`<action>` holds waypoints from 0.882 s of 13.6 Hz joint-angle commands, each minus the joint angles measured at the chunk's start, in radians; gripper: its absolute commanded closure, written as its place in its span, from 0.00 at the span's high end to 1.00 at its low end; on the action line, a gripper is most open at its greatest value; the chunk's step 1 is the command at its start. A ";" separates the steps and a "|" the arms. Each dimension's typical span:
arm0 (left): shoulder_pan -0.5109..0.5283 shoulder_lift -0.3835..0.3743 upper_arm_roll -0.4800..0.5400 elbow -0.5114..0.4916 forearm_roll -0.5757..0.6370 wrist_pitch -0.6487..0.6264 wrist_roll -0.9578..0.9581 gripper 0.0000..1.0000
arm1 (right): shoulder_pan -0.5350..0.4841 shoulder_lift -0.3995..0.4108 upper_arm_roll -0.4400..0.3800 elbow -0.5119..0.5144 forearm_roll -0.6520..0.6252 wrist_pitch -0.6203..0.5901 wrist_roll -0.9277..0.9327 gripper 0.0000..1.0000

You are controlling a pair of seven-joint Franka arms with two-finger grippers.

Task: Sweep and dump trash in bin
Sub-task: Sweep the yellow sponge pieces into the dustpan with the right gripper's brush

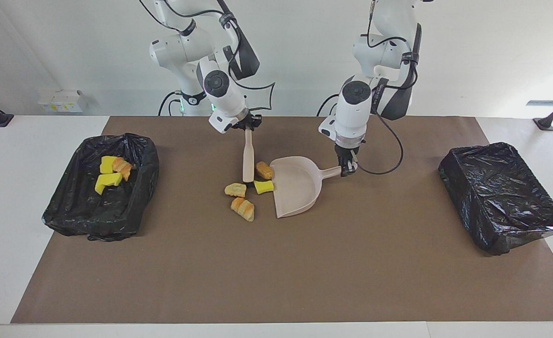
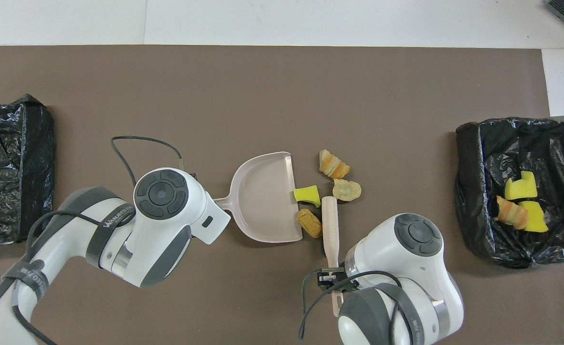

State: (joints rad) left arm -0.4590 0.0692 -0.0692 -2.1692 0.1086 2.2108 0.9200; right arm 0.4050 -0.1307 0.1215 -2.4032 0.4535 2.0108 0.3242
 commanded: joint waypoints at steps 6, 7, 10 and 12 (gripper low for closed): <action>-0.040 -0.008 0.009 -0.054 -0.001 0.101 -0.056 0.00 | 0.041 0.014 -0.008 0.142 0.075 -0.009 0.013 0.00; -0.035 -0.008 0.009 -0.052 -0.001 0.101 -0.058 0.00 | 0.034 -0.003 -0.017 0.151 0.012 -0.059 0.013 0.00; -0.032 -0.006 0.011 -0.052 -0.003 0.099 -0.079 0.00 | -0.040 0.003 -0.017 0.179 -0.302 -0.115 -0.060 0.00; -0.030 -0.006 0.011 -0.052 -0.003 0.098 -0.079 0.00 | -0.173 0.070 -0.014 0.191 -0.459 -0.104 -0.213 0.00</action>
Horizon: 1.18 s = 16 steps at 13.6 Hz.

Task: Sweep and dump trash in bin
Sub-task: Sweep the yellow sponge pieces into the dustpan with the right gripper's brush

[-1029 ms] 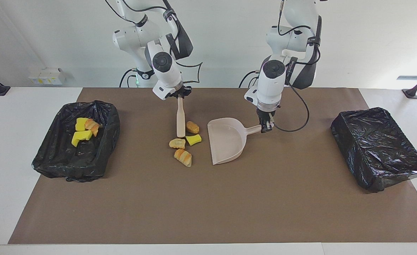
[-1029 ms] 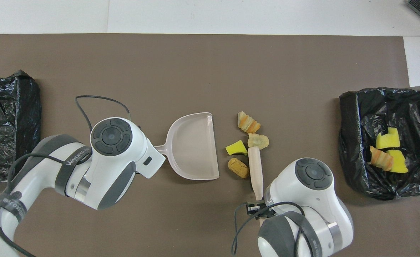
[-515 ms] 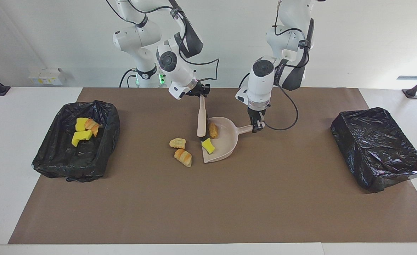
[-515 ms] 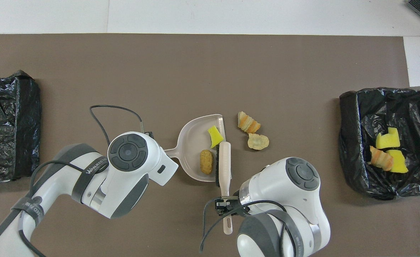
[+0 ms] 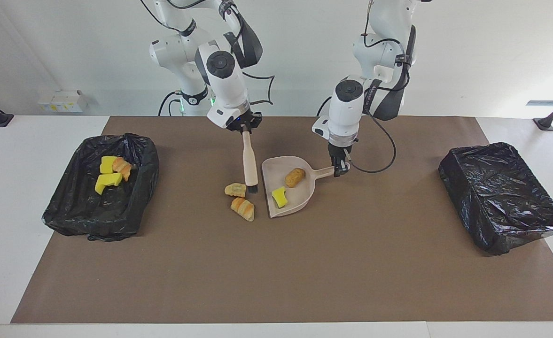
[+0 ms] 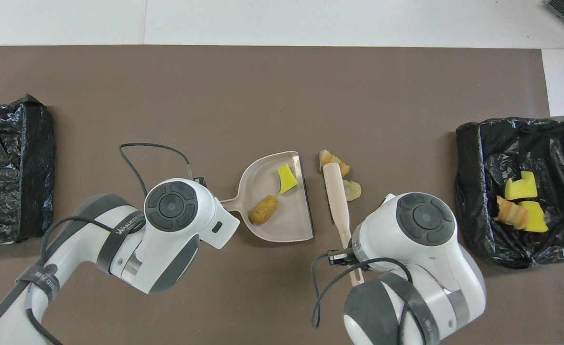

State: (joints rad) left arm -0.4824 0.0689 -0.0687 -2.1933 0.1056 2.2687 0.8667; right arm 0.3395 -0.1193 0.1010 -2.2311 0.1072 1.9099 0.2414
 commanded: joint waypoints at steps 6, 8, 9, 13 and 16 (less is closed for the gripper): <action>-0.015 -0.006 0.010 -0.026 -0.001 0.016 -0.203 0.00 | -0.111 0.236 0.014 0.116 -0.251 0.018 -0.160 0.00; -0.021 -0.009 0.010 -0.026 -0.001 0.002 -0.226 0.00 | -0.082 0.236 0.022 0.111 -0.209 0.018 -0.165 0.00; -0.021 -0.011 0.010 -0.026 -0.001 -0.003 -0.226 0.00 | -0.056 0.236 0.022 0.111 -0.134 0.023 -0.165 0.00; -0.019 -0.012 0.010 -0.029 -0.001 -0.006 -0.178 0.00 | 0.009 0.224 0.026 0.108 0.087 0.018 -0.172 0.00; -0.009 -0.009 0.010 -0.029 -0.001 0.014 -0.077 0.00 | 0.044 0.210 0.028 0.113 0.235 0.012 -0.162 0.00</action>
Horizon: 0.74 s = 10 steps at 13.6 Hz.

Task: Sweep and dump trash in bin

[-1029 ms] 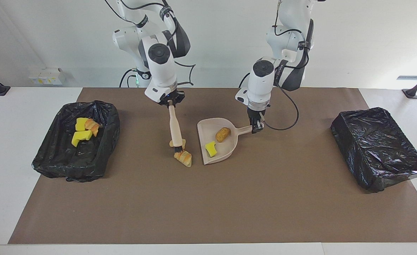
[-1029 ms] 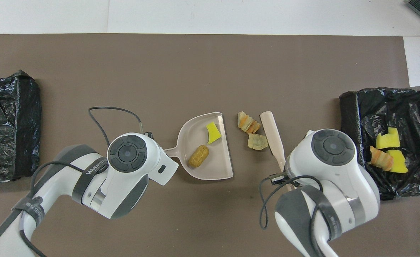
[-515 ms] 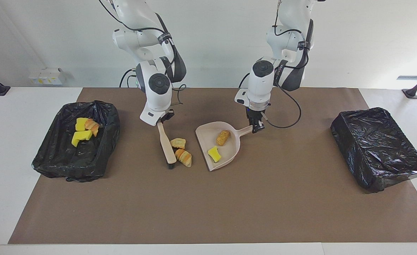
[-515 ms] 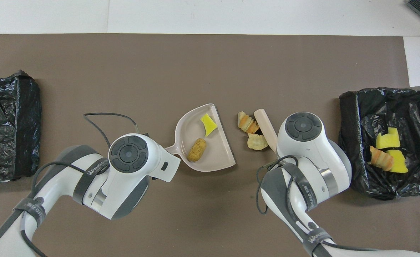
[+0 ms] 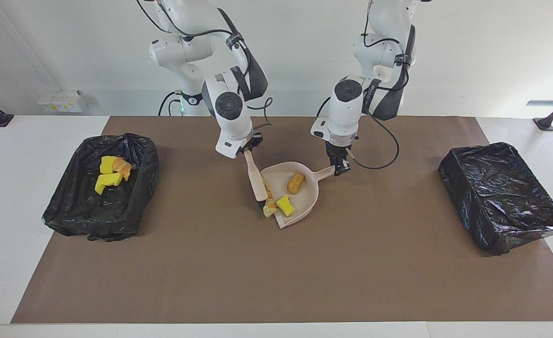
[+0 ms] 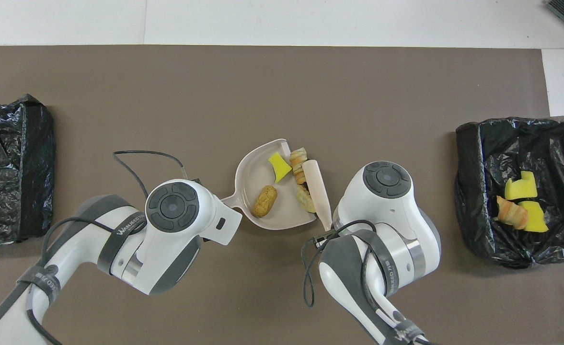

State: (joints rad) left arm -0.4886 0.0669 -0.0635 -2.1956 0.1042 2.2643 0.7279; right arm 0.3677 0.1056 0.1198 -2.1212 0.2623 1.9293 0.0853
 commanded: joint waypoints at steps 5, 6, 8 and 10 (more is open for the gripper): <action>-0.002 -0.001 0.005 -0.023 -0.008 0.031 0.062 0.00 | 0.004 -0.131 0.006 0.033 0.138 -0.128 0.042 0.00; -0.002 -0.001 0.005 -0.018 -0.008 0.024 0.068 0.00 | 0.002 -0.145 0.000 0.053 0.135 -0.169 0.057 0.00; 0.002 0.002 0.007 -0.006 -0.009 0.012 0.091 0.00 | -0.004 -0.149 -0.009 0.096 0.101 -0.254 0.106 0.00; 0.025 0.020 0.005 0.057 -0.017 -0.059 0.111 0.00 | -0.004 -0.170 0.001 0.119 0.002 -0.285 0.270 0.00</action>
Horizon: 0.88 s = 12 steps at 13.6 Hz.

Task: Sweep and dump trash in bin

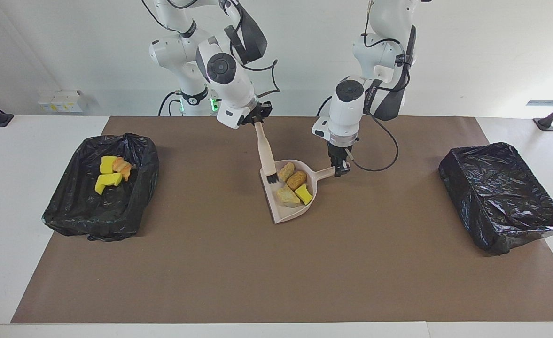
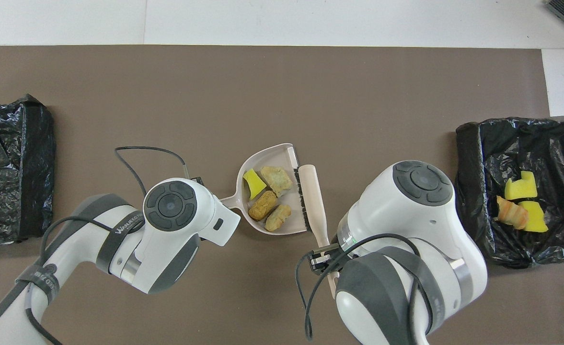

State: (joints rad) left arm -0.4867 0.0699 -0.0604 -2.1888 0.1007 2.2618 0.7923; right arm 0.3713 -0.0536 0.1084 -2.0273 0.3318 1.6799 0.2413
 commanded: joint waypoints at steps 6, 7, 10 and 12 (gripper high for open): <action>0.178 0.011 0.004 0.228 -0.151 -0.269 0.292 0.00 | 0.004 -0.051 0.017 0.024 -0.066 -0.083 0.248 0.00; 0.200 0.007 0.004 0.234 -0.167 -0.280 0.320 0.00 | 0.017 -0.048 0.020 0.009 -0.066 -0.060 0.274 0.00; 0.282 0.005 0.002 0.314 -0.190 -0.372 0.413 0.00 | 0.086 -0.046 0.022 -0.051 -0.011 0.050 0.335 0.00; 0.365 0.013 0.004 0.378 -0.210 -0.439 0.523 0.00 | 0.168 0.016 0.022 -0.051 -0.004 0.117 0.389 0.00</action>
State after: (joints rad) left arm -0.1920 0.0727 -0.0485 -1.8836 -0.0770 1.8969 1.2215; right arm 0.4910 -0.0737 0.1284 -2.0644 0.3094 1.7330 0.5790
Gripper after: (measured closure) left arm 0.678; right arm 0.736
